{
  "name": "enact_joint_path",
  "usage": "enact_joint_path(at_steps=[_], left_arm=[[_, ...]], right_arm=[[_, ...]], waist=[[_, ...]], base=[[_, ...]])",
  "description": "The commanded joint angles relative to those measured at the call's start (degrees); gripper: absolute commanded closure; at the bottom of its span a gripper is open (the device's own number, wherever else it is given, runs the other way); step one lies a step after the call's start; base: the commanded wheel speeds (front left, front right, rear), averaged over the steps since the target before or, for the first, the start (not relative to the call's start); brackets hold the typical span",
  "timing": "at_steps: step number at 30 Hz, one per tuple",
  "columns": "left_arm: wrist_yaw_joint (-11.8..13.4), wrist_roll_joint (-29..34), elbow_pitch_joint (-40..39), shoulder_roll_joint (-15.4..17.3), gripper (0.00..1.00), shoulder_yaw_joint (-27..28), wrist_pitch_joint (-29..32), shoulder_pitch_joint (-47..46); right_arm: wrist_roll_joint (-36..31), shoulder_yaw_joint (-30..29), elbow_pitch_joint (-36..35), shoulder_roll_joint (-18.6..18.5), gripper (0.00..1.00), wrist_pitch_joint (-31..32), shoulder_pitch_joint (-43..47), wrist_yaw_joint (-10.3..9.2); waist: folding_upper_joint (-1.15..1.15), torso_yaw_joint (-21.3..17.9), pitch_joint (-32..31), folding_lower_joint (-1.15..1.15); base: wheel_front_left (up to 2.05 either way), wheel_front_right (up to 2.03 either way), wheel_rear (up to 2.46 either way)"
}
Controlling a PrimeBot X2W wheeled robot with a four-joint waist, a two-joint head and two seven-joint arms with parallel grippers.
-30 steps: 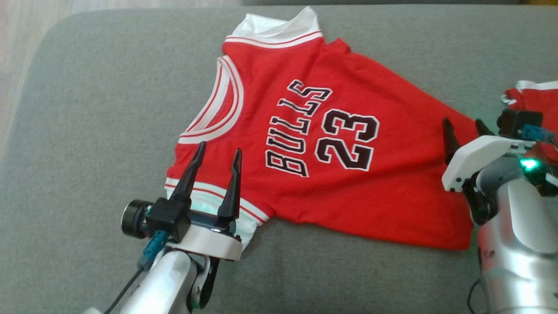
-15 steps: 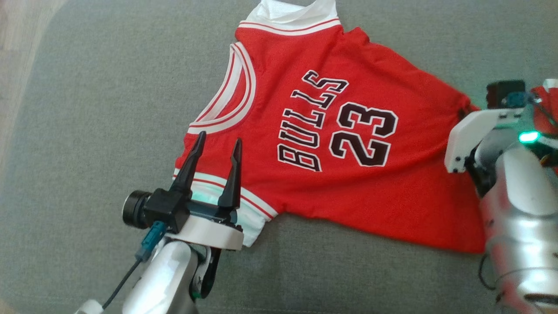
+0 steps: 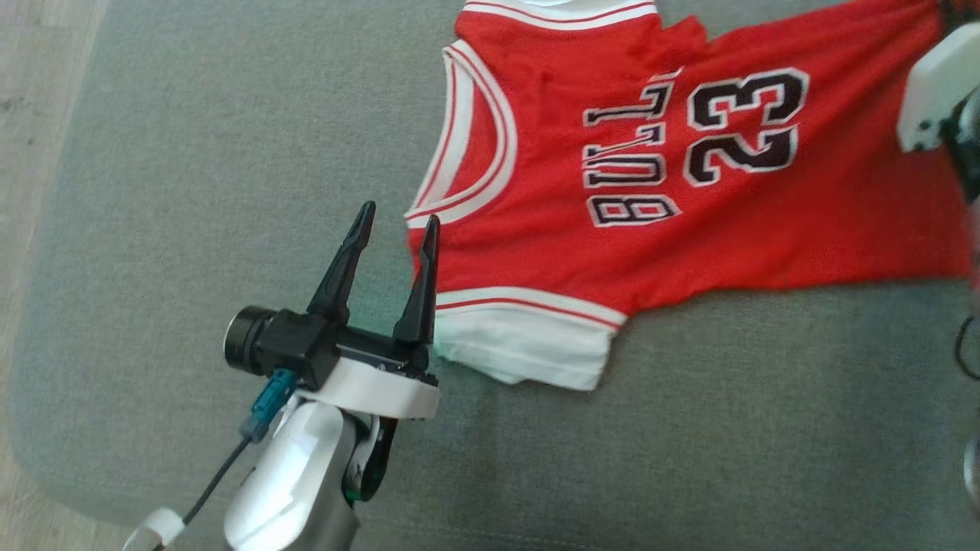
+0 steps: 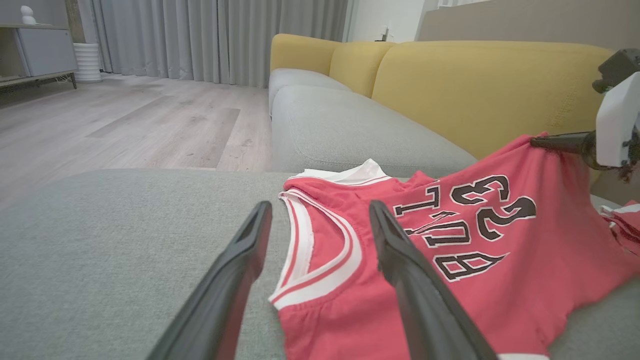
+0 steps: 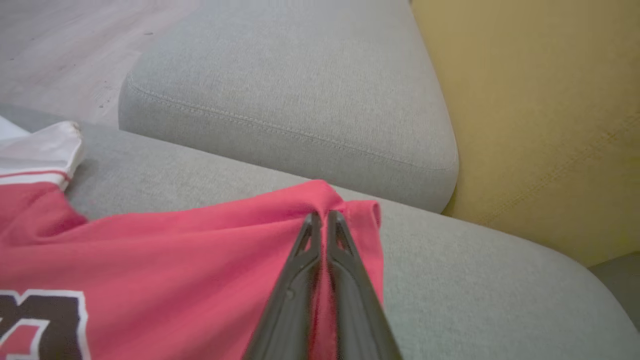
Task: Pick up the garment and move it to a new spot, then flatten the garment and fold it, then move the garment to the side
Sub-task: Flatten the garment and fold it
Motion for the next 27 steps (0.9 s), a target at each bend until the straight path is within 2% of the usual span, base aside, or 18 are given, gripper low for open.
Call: enact_joint_path(at_steps=[1,3,4,5,12,19,22,27], left_arm=[[-0.25,0.5,-1.52,0.06,0.0,2.49,-0.54,-1.97],[-0.57,0.74,-1.28,-0.15,0.0,2.73,-0.54,-2.22],[-0.7,0.83,-1.13,-0.24,0.0,2.83,-0.54,-2.32],[-0.81,0.91,-0.95,-0.33,0.0,2.92,-0.54,-2.36],[-0.95,1.63,0.28,-0.61,0.0,4.35,-0.54,-1.29],[-0.91,2.27,1.01,-0.52,0.0,6.39,-0.54,1.41],[-0.8,2.51,1.03,-0.47,0.0,7.02,-0.54,2.92],[-0.96,2.64,1.53,-0.3,0.0,7.91,-0.54,5.74]], right_arm=[[-0.5,0.46,-1.35,-0.3,1.0,-0.83,-2.47,0.21],[-0.6,-0.07,0.75,-0.21,1.0,-1.85,-3.86,0.21],[-0.67,-0.35,1.8,-0.22,0.52,-2.36,-4.3,0.21],[-0.95,-0.61,2.66,-0.24,0.0,-2.95,-4.55,0.21],[-0.6,-0.84,6.06,2.92,0.0,-12.07,-2.44,0.21],[5.26,-0.02,4.71,8.66,0.0,-23.55,4.49,0.21],[9.42,0.7,0.47,10.9,0.0,-25.07,9.81,0.21],[20.93,6.3,-16.86,12.4,0.0,-25.4,26.82,0.21]], waist=[[0.0,0.5,0.3,-0.01],[0.0,0.88,0.34,-0.01],[0.0,1.02,0.26,-0.01],[0.0,1.12,0.11,-0.01],[0.0,-0.62,-2.82,-0.01],[0.0,-4.37,-7.52,-0.01],[0.0,-5.96,-9.13,-0.01],[0.0,-8.03,-11.35,-0.01]], base=[[0.0,0.0,0.0],[0.0,0.0,0.0],[0.0,0.0,0.0],[0.0,0.0,0.0],[0.0,0.0,0.0],[0.0,0.0,0.0],[0.0,0.0,0.0],[0.0,0.0,0.0]])
